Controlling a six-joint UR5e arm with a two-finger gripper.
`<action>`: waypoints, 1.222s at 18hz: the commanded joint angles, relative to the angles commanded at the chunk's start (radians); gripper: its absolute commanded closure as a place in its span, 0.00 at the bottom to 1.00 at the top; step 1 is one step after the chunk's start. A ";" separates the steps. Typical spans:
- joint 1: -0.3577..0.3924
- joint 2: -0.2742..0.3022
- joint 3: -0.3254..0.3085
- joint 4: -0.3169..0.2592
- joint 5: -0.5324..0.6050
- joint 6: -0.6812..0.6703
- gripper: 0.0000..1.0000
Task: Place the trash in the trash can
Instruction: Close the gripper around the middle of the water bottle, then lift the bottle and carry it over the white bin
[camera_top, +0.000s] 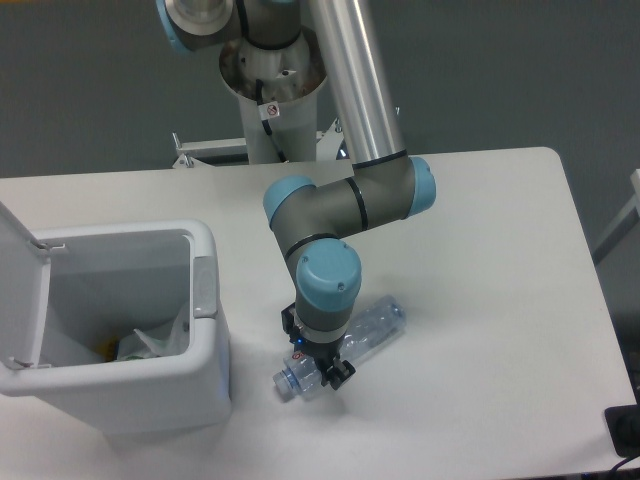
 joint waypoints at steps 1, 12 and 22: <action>0.000 0.002 0.000 -0.002 0.000 0.000 0.30; 0.002 0.006 0.002 0.002 0.000 0.000 0.33; 0.038 0.035 0.172 0.008 -0.101 -0.202 0.33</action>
